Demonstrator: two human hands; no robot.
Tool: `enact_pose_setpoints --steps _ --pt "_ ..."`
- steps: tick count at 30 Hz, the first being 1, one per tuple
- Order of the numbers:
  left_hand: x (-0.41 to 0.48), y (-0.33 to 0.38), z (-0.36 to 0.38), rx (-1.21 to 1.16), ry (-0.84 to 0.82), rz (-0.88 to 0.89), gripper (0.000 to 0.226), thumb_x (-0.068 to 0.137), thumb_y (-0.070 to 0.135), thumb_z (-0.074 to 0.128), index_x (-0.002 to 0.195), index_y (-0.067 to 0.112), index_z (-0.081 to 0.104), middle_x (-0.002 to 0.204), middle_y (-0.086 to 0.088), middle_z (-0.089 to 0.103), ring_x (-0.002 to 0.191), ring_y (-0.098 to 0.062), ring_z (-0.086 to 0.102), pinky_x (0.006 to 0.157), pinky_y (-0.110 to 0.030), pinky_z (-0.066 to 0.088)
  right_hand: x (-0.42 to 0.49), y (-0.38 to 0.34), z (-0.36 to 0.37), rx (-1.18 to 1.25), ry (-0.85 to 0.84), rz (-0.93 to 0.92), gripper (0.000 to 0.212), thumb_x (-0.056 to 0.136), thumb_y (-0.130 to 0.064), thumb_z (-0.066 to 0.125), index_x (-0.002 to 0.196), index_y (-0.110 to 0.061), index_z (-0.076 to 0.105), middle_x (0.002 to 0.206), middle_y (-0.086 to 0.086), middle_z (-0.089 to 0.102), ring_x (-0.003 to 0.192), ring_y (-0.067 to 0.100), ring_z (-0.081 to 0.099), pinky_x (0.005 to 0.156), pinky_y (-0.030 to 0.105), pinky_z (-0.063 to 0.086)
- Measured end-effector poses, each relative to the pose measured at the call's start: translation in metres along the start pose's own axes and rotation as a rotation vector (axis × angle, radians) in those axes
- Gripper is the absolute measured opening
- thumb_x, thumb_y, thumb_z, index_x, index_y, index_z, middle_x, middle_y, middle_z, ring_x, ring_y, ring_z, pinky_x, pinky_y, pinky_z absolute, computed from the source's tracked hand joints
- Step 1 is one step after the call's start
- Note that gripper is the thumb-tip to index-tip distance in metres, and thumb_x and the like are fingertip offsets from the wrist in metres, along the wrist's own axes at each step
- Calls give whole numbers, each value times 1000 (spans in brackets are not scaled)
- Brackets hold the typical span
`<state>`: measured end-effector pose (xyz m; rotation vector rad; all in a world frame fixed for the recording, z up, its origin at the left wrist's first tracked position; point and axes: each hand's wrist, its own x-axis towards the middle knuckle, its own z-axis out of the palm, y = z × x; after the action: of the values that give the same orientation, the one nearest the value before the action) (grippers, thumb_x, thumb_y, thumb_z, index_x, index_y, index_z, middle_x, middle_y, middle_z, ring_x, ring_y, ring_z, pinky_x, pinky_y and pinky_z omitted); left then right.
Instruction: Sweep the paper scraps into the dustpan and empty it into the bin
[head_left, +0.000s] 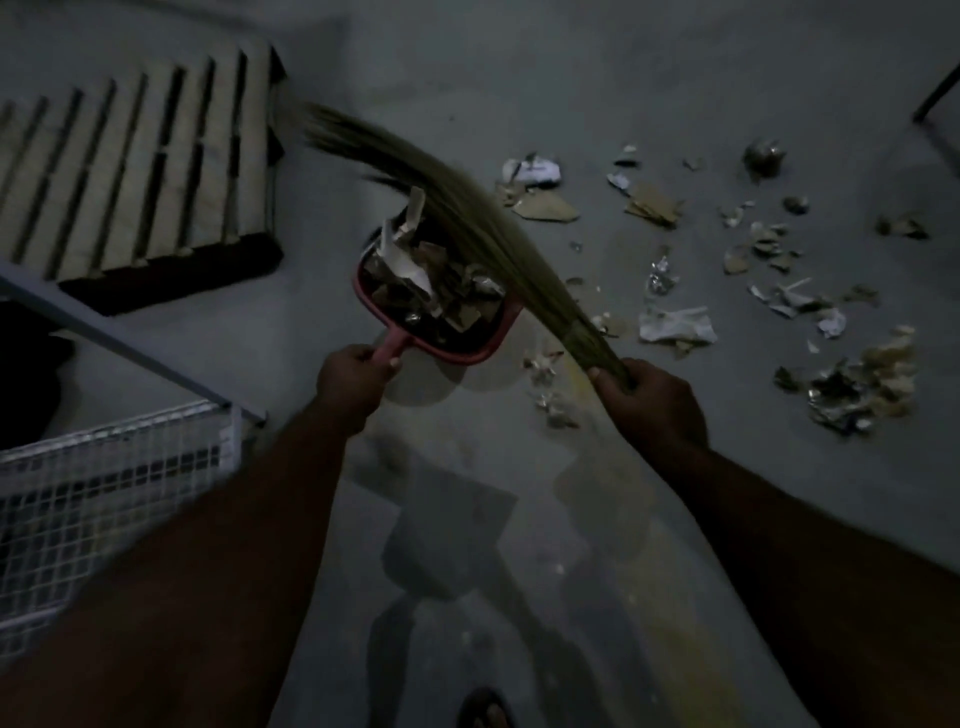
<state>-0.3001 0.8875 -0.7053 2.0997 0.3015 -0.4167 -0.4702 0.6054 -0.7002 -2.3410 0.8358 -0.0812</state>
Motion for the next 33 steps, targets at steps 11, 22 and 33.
enact_pose_setpoints --steps 11,22,33 --pt "156 25 -76 338 162 -19 26 84 21 66 107 9 70 93 -16 70 87 -35 66 78 -39 54 114 -77 111 94 -103 20 56 82 -69 48 104 -23 72 93 5 74 93 31 68 76 39 55" --pt "252 55 -19 732 82 74 45 94 39 55 91 -5 64 97 -23 66 94 -37 64 69 -32 42 208 -60 150 -43 -174 51 39 91 -58 54 102 -24 71 83 3 70 87 29 66 67 32 46" --pt "277 116 17 847 78 319 46 89 36 59 111 -4 62 113 -27 62 106 -42 60 84 -43 48 219 -46 161 -147 -182 149 41 91 -58 54 100 -22 70 97 10 71 95 34 66 68 29 37"
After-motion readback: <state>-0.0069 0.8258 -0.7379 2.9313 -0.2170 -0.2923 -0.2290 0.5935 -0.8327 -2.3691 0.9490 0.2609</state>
